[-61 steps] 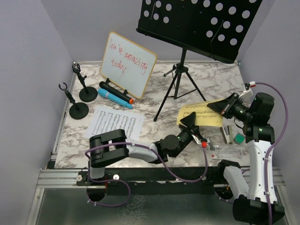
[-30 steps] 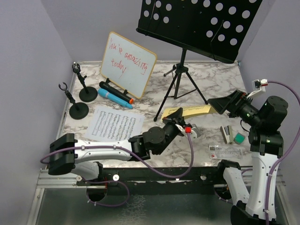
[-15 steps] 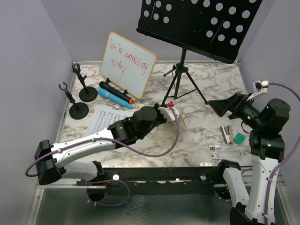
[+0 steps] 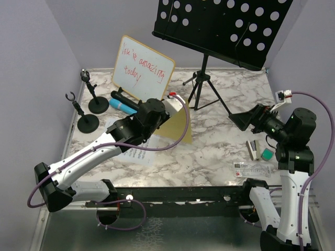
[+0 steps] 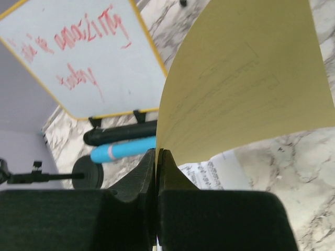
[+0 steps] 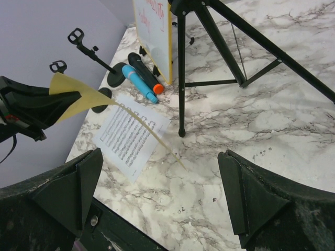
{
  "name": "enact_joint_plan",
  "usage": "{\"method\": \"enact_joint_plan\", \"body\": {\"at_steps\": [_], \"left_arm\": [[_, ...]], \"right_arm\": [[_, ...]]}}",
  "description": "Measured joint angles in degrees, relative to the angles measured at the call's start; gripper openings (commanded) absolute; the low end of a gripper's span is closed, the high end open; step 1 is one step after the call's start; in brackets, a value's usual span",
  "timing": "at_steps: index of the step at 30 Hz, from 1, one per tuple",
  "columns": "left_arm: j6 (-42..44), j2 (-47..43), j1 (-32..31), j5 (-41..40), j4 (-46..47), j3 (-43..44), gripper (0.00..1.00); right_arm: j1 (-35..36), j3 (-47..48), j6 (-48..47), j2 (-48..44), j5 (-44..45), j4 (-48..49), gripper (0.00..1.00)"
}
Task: Pack up the instrument practice props
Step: Place the sheet music at the center of the board.
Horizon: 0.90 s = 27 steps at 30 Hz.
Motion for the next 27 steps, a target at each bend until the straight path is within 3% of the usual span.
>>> {"method": "enact_joint_plan", "body": {"at_steps": [11,27], "left_arm": [[-2.2,-2.4,8.4,-11.2,-10.6,1.7,0.00],[-7.0,-0.8,21.3,-29.9,-11.9,0.6,0.00]], "right_arm": [[3.3,-2.5,-1.1,2.5,1.9,0.7,1.00],[9.0,-3.6,-2.6,4.0,6.8,1.7,1.00]]}}
